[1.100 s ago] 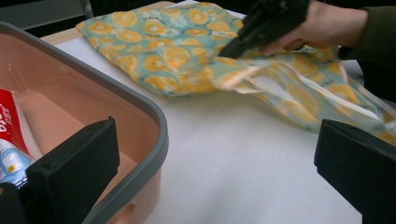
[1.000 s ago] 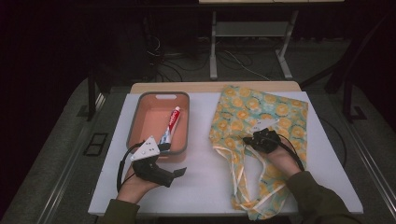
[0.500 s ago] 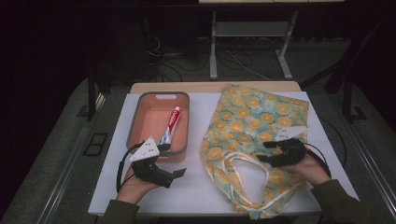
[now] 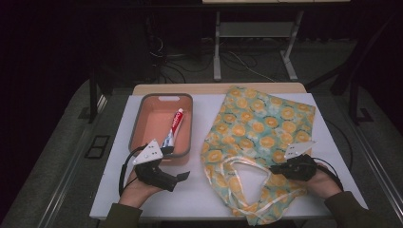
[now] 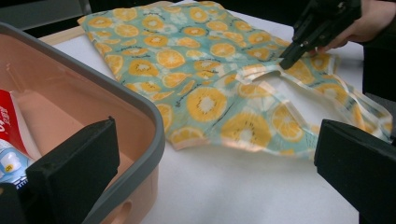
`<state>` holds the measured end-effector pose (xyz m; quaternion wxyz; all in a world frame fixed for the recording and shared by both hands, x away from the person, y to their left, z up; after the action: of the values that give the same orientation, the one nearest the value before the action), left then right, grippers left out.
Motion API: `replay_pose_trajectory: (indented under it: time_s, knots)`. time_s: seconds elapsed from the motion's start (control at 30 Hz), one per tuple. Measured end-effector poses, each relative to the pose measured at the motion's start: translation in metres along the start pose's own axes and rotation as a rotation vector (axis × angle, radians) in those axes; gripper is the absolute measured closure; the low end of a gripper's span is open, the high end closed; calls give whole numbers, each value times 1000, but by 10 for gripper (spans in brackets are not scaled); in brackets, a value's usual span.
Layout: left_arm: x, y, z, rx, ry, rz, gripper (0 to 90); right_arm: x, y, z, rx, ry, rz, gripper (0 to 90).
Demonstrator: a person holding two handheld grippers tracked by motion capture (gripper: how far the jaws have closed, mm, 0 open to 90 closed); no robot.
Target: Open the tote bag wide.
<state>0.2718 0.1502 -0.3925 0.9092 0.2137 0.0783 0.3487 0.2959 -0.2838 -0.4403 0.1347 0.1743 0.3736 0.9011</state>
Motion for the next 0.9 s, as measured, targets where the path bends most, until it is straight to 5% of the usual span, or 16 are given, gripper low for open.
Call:
replay_pose_trajectory:
  time_s: [0.27,0.3,0.4,0.5,0.9]
  knots:
    - [-1,0,1,0,-1,2,0,26,-24,14,43,57,57,875]
    - [-1,0,1,-1,-4,2,0,29,-27,15,53,75,45,768]
    - [-1,0,1,-2,-4,1,0,30,-22,18,18,66,45,664]
    - [0,0,0,2,-4,2,0,45,-16,28,-60,89,100,489]
    - [0,0,-1,5,-6,5,0,113,-57,54,-53,226,287,404]
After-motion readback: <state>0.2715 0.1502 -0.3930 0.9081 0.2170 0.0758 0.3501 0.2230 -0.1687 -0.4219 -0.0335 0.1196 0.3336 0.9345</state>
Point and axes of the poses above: each handheld gripper's, and its own axes: y roughly backward along the jaws, z roughly out of its top, x roughly to its left, the point moved 1 cm from there along -y, roughly forward along the jaws, and after that the axes turned 11 degrees about z, right-handed, at the moved point
